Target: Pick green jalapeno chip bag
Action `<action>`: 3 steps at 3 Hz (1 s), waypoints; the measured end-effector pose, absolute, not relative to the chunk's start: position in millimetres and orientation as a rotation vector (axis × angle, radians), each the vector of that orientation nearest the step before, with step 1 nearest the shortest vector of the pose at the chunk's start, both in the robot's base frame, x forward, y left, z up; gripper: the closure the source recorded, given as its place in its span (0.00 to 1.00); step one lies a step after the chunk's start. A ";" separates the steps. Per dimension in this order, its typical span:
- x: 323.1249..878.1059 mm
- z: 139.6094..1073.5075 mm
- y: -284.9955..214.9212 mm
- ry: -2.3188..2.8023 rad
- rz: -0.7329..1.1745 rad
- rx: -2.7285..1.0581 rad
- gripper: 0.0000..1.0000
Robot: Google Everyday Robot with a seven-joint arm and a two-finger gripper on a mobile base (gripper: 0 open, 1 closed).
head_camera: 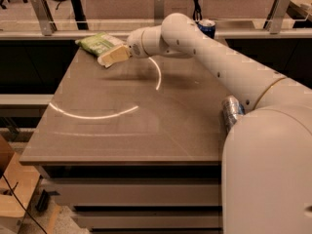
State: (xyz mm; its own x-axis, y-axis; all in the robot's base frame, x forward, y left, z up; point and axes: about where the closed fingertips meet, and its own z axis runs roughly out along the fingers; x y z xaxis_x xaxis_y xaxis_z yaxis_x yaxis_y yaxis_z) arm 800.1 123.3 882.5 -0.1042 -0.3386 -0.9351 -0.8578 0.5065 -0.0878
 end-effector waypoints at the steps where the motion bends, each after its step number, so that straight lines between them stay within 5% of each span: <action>1: 814.1 867.3 131.2 1.730 0.616 -0.949 0.00; 2: 826.8 853.9 136.5 1.768 0.631 -0.896 0.00; 3: 836.2 843.9 140.3 1.779 0.663 -0.848 0.18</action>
Offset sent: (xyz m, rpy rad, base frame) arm 0.0433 0.0130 -0.0413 0.0707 0.1248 -0.1457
